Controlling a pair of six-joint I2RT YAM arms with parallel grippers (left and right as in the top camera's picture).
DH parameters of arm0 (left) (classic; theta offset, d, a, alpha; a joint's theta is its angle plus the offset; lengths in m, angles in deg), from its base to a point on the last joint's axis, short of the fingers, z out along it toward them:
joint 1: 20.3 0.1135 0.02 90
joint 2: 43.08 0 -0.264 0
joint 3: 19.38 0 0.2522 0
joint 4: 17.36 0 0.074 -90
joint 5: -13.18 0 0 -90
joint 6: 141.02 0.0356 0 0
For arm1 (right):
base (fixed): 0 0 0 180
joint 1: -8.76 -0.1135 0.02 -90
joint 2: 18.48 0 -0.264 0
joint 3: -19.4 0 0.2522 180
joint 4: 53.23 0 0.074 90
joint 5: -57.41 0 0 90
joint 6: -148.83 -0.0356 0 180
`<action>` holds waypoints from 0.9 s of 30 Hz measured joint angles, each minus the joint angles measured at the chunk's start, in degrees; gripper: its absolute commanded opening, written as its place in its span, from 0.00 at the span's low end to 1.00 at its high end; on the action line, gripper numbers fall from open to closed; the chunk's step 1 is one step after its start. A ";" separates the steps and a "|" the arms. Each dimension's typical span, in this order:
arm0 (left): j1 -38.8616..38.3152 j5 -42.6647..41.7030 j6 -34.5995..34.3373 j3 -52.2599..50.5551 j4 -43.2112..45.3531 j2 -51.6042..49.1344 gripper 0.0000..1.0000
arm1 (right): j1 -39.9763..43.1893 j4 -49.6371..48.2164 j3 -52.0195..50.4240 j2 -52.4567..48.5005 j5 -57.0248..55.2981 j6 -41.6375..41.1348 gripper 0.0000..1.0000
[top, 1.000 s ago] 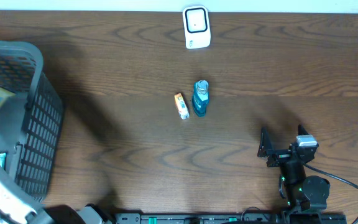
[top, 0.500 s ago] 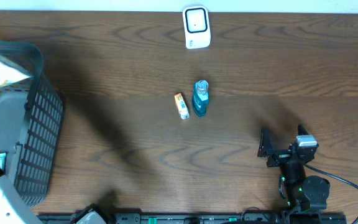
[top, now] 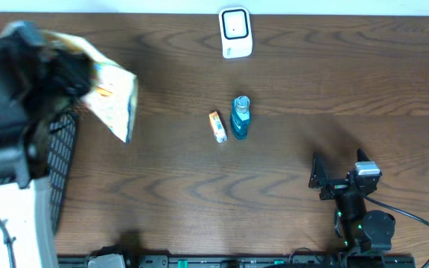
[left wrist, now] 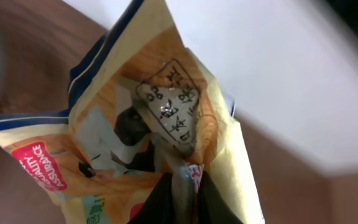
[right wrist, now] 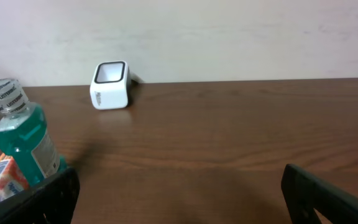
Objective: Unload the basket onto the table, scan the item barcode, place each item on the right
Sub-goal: 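Lift the yellow wipes pack out of the basket, then carry the yellow pack beside the orange box and release it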
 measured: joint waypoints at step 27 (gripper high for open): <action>-24.83 13.55 19.71 -0.20 -3.28 -38.34 0.07 | 0.00 0.00 0.00 0.00 0.00 -0.02 0.99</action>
